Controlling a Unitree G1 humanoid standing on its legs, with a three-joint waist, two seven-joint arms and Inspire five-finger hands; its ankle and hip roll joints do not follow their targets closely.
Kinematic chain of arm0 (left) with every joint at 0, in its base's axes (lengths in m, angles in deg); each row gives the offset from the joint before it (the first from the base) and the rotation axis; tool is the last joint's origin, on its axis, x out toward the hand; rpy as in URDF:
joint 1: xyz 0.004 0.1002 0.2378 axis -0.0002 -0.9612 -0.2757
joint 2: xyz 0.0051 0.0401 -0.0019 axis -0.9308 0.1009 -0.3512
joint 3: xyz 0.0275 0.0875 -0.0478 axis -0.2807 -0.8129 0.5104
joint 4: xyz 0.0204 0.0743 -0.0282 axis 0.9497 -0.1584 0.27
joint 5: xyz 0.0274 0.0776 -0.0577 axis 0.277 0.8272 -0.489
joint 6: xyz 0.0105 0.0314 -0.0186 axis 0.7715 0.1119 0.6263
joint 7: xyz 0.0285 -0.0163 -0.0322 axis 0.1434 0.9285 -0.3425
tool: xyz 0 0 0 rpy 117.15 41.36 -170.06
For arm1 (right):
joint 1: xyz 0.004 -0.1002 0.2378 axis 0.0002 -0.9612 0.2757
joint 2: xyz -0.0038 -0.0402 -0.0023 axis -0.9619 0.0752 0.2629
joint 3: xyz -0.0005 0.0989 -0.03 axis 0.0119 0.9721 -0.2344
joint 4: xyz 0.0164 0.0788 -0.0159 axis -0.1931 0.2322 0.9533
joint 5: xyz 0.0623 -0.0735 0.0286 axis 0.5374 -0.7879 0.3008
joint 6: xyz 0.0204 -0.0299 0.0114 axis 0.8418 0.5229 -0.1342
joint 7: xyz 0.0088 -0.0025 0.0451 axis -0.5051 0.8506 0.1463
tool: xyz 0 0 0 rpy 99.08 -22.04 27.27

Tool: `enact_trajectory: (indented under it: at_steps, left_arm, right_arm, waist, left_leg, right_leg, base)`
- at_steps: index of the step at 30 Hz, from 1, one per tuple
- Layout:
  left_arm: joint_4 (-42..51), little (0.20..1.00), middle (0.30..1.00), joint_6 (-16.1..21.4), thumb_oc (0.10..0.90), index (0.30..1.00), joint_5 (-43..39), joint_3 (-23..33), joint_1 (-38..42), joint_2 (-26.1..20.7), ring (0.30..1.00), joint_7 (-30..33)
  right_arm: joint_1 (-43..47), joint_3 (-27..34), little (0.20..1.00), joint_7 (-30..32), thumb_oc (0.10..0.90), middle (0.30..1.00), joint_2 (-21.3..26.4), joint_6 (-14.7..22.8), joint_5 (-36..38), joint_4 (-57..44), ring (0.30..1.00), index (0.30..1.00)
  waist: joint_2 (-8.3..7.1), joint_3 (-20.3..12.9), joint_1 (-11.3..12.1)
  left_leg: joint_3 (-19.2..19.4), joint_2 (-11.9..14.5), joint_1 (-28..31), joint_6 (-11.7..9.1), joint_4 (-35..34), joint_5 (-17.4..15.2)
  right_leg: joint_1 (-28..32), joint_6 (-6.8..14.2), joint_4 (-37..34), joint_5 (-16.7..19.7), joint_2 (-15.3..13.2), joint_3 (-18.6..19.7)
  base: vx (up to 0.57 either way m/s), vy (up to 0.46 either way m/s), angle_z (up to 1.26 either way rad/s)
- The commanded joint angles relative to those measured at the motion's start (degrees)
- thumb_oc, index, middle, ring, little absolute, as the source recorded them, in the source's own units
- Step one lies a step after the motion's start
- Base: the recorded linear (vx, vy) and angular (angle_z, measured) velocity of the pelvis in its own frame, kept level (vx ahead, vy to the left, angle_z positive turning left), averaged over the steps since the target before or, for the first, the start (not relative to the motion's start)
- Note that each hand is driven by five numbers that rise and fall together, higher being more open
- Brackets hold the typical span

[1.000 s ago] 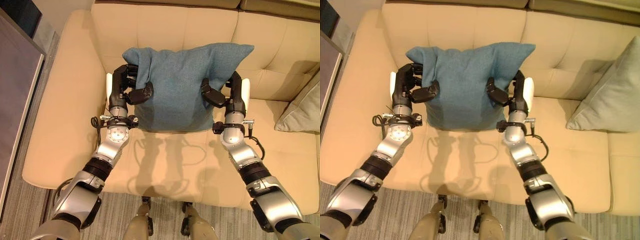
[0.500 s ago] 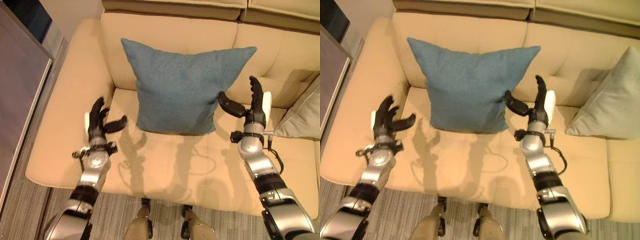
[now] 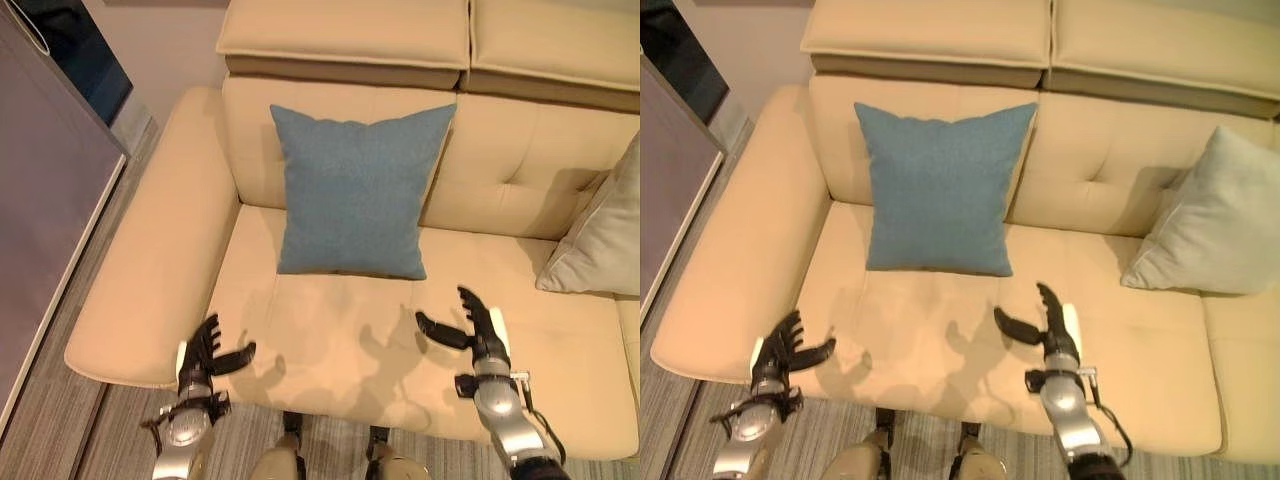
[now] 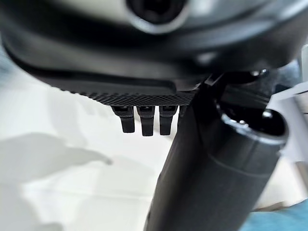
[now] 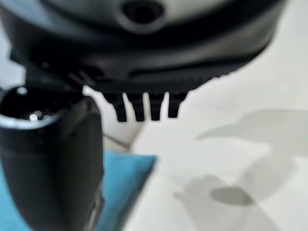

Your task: Pick up all the scattered cushions and arrange them neatly on the sofa.

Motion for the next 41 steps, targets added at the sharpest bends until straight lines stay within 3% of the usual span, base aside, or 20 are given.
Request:
enact_trajectory:
  at_steps: [1,8,10,11,12,13,15,17,18,21,24,28,31,32,41]
  left_arm:
    - [-4.8,0.900,0.900,0.8,0.800,0.900,3.8,0.6,1.1,-1.3,0.900,-2.8]
    - [-20.0,0.900,0.900,-0.6,0.800,0.900,8.7,-0.1,-0.4,1.2,0.900,-2.6]
    - [-21.7,0.900,0.900,-0.9,0.800,0.900,10.3,-1.2,1.3,1.0,0.900,-1.9]
    - [-22.7,0.900,0.900,-0.8,0.800,0.900,10.8,-1.6,2.4,0.9,0.900,-2.0]
    - [-24.6,0.900,0.900,-0.8,0.800,0.900,11.5,-1.5,3.0,1.0,0.900,-2.4]
    - [-25.6,0.900,0.900,-1.0,0.800,0.900,12.1,-1.5,2.9,1.4,0.900,-2.6]
    - [-27.5,0.900,0.900,-1.0,0.800,0.900,12.2,-1.4,3.4,2.2,0.900,-2.4]
    - [-28.0,0.900,0.900,-1.3,0.800,0.900,12.9,-2.4,4.4,2.9,0.900,-2.1]
    - [-29.1,0.900,0.900,-1.2,0.800,0.900,13.6,-2.9,4.9,3.1,0.900,-1.9]
    - [-31.6,0.900,0.900,-1.7,0.800,0.900,15.3,-2.6,6.2,2.5,0.900,-1.7]
    - [-32.7,0.900,0.900,-2.4,0.800,0.900,16.3,-2.6,6.5,1.5,0.900,-2.1]
    - [-34.9,0.900,0.900,-2.8,0.800,0.900,16.8,-2.6,6.2,1.0,0.900,-2.5]
    - [-34.4,0.900,0.900,-2.8,0.800,0.900,16.3,-2.6,5.8,1.0,0.900,-2.3]
    - [-34.7,0.900,0.900,-2.8,0.800,0.900,16.0,-2.4,5.9,1.2,0.900,-2.3]
    - [-36.0,0.900,0.900,-3.1,0.800,0.900,15.3,-1.8,6.7,1.5,0.900,-2.1]
  right_arm:
    - [1.5,1.0,0.900,-1.7,0.800,0.900,0.3,3.8,-2.4,1.6,0.900,0.900]
    - [-1.2,-2.8,0.900,-3.7,0.800,0.900,-0.7,4.2,-4.4,11.7,0.900,0.900]
    - [-0.1,-4.0,0.900,-3.4,0.800,0.900,0.3,4.1,-4.6,15.0,0.900,0.900]
    - [1.0,-4.8,0.900,-3.4,0.800,0.900,1.0,3.9,-4.9,16.7,0.900,0.900]
    - [1.6,-5.3,0.900,-3.8,0.800,0.900,1.4,3.6,-5.3,19.0,0.900,0.900]
    - [2.1,-5.6,0.900,-4.0,0.800,0.900,1.5,3.2,-6.2,20.8,0.900,0.900]
    - [2.9,-5.7,0.900,-4.3,0.800,0.900,1.2,2.5,-7.0,23.7,0.900,0.900]
    - [3.7,-5.2,0.900,-3.7,0.800,0.900,0.9,1.6,-7.7,26.4,0.900,0.900]
    - [4.7,-5.3,0.900,-3.4,0.800,0.900,0.5,0.9,-8.2,28.6,0.900,0.900]
    - [5.9,-5.3,0.900,-3.4,0.800,0.900,-0.7,-0.2,-8.9,31.4,0.900,0.900]
    - [7.1,-6.6,0.900,-3.9,0.800,0.900,-1.1,-0.8,-8.9,34.3,0.900,0.900]
    - [6.7,-7.5,0.900,-4.4,0.800,0.900,-2.1,-0.4,-8.4,37.6,0.900,0.900]
    - [6.5,-7.5,0.900,-4.1,0.800,0.900,-2.6,-0.5,-8.1,37.6,0.900,0.900]
    - [6.7,-7.5,0.900,-4.1,0.800,0.900,-2.8,-0.6,-7.7,38.9,0.900,0.900]
    - [7.6,-7.8,0.900,-3.7,0.800,0.900,-2.6,-1.0,-6.7,40.8,0.900,0.900]
  waist:
    - [-2.38,-6.5,-0.1]
    - [-2.23,-5.5,0.3]
    - [-2.59,-3.1,0.5]
    - [-3.51,-2.2,0.5]
    - [-4.36,-2.2,0.2]
    - [-4.45,-3.1,-0.5]
    - [-3.53,-4.0,-1.7]
    - [-2.83,-4.5,-3.1]
    - [-3.25,-4.3,-3.1]
    - [-3.96,-3.2,-2.8]
    - [-3.70,-2.2,-1.6]
    - [-3.47,-3.9,-0.2]
    - [-4.43,-4.8,1.4]
    - [-5.08,-5.9,1.7]
    - [-5.31,-7.6,1.7]
  left_leg:
    - [0.8,-0.3,2.9,-1.6,0.2,-6.0]
    - [-0.4,1.2,6.0,-2.4,0.7,-5.0]
    - [-0.7,1.3,2.3,-3.0,7.1,-5.2]
    - [-0.7,0.2,0.8,-3.0,12.0,-7.8]
    - [-1.5,-1.1,1.9,-2.5,19.6,-12.6]
    - [-2.1,-1.6,4.0,-2.2,21.2,-13.9]
    - [-3.3,-2.2,9.3,-2.4,20.7,-15.3]
    - [-3.3,-3.3,13.2,-1.0,14.3,-18.9]
    - [-4.2,-5.3,13.3,0.3,12.0,-20.4]
    - [-4.2,-7.1,12.5,1.8,9.9,-19.5]
    - [-3.4,-7.4,10.3,3.4,10.1,-17.5]
    - [-3.5,-6.9,8.8,4.2,8.7,-15.0]
    - [-2.5,-6.8,7.5,3.7,8.4,-14.2]
    - [-2.1,-6.6,7.3,3.3,7.9,-13.9]
    - [-1.5,-4.2,9.0,1.5,1.1,-9.5]
  right_leg:
    - [1.9,3.6,0.3,-4.4,-1.0,-0.9]
    - [6.1,1.9,0.3,-7.0,1.0,-1.1]
    - [6.3,1.4,0.3,-7.2,0.4,-1.5]
    - [5.6,1.1,0.3,-6.3,-0.8,-1.8]
    - [4.5,1.0,0.3,-4.3,-1.8,-1.6]
    - [3.3,1.0,0.5,-3.4,-2.4,-1.8]
    - [1.2,1.1,2.3,-1.9,-3.1,-2.0]
    - [-1.8,2.6,3.3,0.1,-4.6,-2.2]
    - [-3.7,3.8,3.6,2.2,-6.4,-1.6]
    - [-6.0,6.2,3.4,4.8,-9.5,-1.2]
    - [-4.7,4.6,10.2,0.3,-7.8,1.2]
    - [-1.6,3.0,18.2,-6.0,-2.8,3.7]
    - [1.7,2.8,14.5,-6.4,-2.7,1.6]
    - [3.9,2.9,9.9,-6.5,-2.3,0.9]
    - [7.7,3.1,1.1,-5.0,-0.6,0.3]
  base:
    - [-0.04,-0.088,0.02]
    - [-0.05,-0.091,0.04]
    - [-0.32,-0.100,0.46]
    - [-0.48,-0.050,0.73]
    - [-0.43,0.035,0.65]
    - [-0.30,0.109,0.04]
    - [-0.22,0.232,-0.25]
    - [-0.30,0.309,0.32]
    - [-0.30,0.274,0.61]
    - [-0.37,0.221,-0.38]
    - [-0.33,0.120,-0.32]
    - [-0.14,0.035,-0.15]
    - [-0.10,-0.083,-0.13]
    - [-0.04,-0.106,-0.43]
    - [-0.03,-0.081,-0.06]
